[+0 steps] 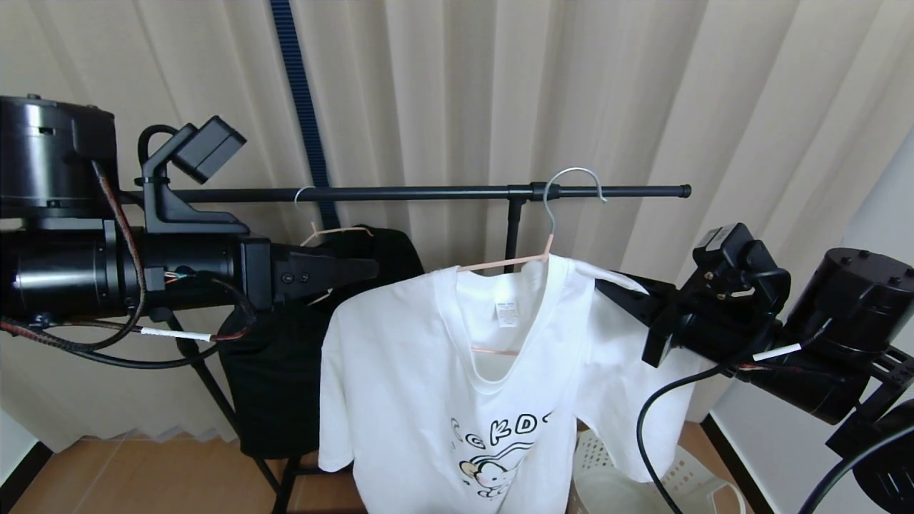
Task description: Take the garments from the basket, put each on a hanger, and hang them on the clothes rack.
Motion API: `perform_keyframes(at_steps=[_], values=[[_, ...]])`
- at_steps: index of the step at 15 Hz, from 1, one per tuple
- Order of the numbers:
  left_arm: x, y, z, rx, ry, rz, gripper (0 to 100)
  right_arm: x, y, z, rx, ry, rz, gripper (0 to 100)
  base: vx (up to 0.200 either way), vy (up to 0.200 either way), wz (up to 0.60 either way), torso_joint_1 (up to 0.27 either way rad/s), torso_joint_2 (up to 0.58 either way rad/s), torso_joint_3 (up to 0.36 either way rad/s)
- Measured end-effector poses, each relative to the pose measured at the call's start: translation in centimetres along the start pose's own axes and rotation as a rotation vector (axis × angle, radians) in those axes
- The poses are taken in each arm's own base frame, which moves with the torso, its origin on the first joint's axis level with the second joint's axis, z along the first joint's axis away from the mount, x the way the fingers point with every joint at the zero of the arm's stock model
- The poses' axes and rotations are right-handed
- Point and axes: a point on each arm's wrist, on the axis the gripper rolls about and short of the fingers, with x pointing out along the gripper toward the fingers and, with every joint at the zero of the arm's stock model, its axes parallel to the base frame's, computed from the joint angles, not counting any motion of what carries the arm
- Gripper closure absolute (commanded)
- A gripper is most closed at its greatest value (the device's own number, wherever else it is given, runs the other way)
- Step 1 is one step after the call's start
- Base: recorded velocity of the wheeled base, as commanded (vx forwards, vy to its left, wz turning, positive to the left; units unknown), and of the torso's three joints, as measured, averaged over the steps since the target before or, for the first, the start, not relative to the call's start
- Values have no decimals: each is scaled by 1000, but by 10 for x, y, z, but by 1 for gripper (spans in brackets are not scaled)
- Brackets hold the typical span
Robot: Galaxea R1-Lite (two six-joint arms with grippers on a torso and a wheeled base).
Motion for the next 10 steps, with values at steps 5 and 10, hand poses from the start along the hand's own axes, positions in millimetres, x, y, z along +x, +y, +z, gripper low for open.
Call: perform_keyframes(at_steps=[5,10], values=[[33,-26,6,222,71,16,0,1,13,-2,3,11,45,100,0,0,0,0,0,0],[50,-26,-5,303,114,-80,0,2,17,-3,5,14,56,100,0,0,0,0,0,0]])
